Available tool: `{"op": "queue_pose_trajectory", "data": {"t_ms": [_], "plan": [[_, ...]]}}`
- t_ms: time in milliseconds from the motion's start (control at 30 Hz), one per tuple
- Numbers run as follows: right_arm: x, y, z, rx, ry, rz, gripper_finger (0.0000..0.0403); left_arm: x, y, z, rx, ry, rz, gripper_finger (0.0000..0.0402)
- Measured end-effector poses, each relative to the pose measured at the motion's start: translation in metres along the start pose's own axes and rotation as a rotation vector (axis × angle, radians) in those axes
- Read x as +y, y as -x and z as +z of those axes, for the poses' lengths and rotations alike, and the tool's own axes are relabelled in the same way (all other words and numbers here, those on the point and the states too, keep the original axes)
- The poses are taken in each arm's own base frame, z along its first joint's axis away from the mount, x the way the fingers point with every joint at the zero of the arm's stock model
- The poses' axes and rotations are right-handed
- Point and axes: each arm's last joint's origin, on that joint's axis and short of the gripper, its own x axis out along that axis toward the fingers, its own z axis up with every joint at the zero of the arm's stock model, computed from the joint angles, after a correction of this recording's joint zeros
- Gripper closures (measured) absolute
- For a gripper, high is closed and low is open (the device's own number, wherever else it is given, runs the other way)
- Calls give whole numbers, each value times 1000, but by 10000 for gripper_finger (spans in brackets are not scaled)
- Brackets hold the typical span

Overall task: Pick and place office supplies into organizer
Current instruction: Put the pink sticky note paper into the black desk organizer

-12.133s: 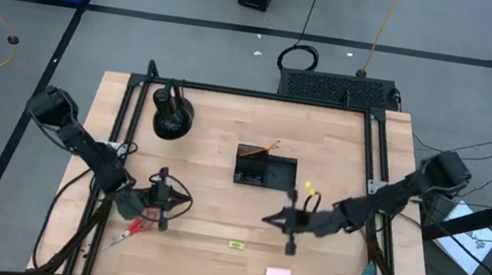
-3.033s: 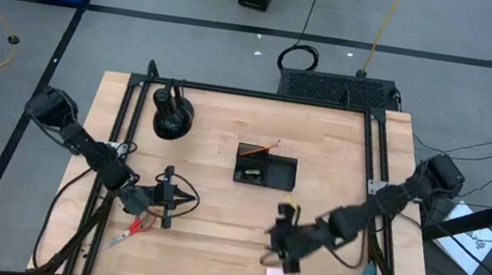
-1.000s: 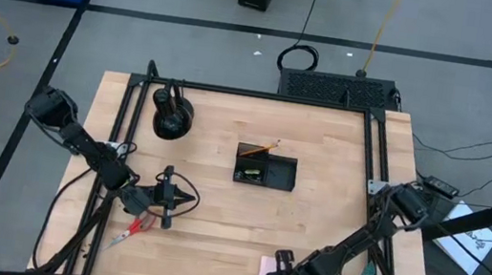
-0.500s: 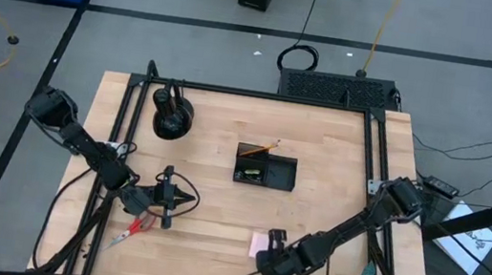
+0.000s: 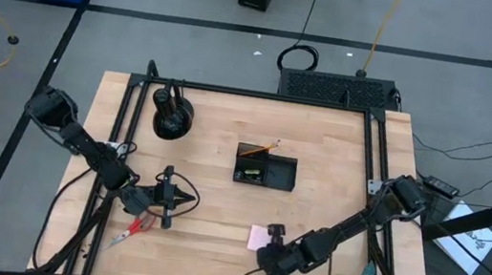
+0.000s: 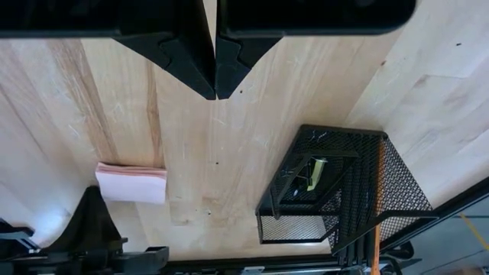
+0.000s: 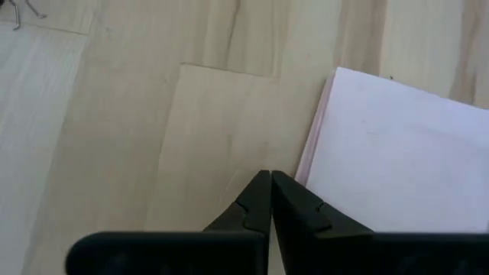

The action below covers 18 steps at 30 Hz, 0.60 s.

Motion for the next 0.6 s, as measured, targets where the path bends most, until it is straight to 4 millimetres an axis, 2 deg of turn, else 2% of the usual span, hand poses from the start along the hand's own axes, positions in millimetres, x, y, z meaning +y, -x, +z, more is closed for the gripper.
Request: {"op": "queue_pose_trajectory", "data": {"t_ms": [133,300,467,600], "plan": [[9,15,2,-87,26,-22,353,0,0,0,0,-1,0,385],[11,34,11,-187,-7,-25,265,0,0,0,1,3,1,385],[11,35,10,-182,4,-29,182,0,0,-1,5,11,1,385],[7,34,5,-146,23,-106,151,-1,0,-1,16,10,-31,385]]}}
